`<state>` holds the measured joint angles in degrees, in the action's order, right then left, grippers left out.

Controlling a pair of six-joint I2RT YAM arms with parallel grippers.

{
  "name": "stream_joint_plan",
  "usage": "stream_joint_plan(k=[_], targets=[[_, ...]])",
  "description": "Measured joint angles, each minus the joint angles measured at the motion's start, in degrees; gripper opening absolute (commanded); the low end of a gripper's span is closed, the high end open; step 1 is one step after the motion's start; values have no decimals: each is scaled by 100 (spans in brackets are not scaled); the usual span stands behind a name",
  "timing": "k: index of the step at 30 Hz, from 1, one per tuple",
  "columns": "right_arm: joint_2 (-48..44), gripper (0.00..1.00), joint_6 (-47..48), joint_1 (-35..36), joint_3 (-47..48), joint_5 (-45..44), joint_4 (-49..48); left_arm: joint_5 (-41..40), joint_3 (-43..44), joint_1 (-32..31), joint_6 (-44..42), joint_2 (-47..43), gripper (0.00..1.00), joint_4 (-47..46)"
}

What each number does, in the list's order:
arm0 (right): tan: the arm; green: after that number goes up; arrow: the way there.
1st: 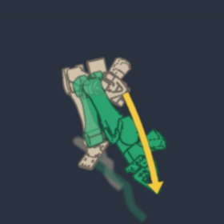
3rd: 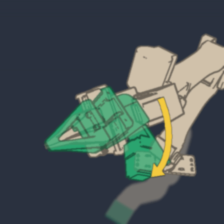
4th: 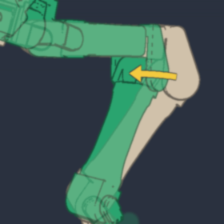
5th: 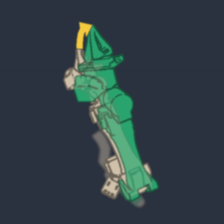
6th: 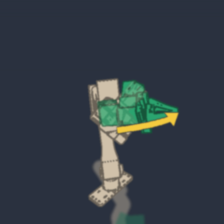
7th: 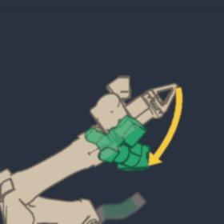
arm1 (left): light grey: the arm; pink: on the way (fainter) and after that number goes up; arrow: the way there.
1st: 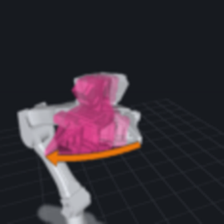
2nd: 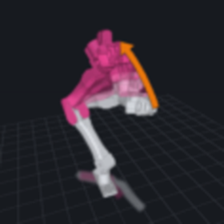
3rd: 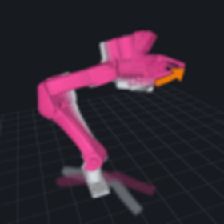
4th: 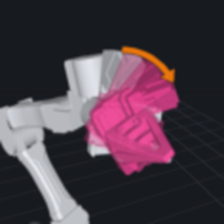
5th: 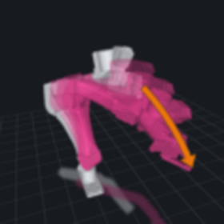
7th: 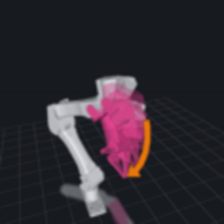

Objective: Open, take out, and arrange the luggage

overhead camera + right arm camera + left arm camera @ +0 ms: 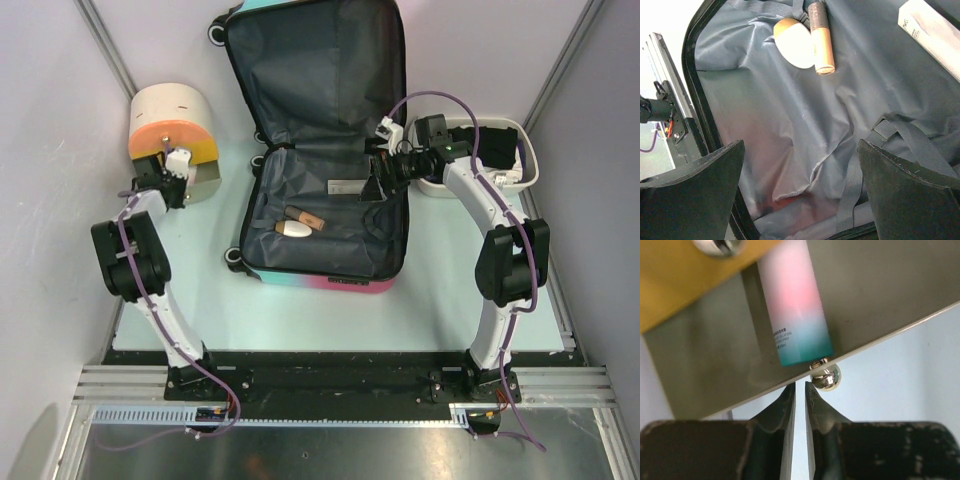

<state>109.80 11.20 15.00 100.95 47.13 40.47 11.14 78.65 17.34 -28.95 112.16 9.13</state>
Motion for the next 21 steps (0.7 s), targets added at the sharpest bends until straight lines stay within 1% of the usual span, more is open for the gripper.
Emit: stream_joint_plan(k=[5,11,16,21], targets=[[0,100,72,0,-39,-83,50,-20,83,-2,-48,144,21,-785],[0,100,136,0,-90,-181,153,-160,79,-72,-520,358,23,-1928],[-63,100,157,0,-175,-258,184,-199,79,-87,-905,601,24,-2459],[-151,100,219,0,-269,-334,267,-214,85,-107,-1274,741,24,-2765]])
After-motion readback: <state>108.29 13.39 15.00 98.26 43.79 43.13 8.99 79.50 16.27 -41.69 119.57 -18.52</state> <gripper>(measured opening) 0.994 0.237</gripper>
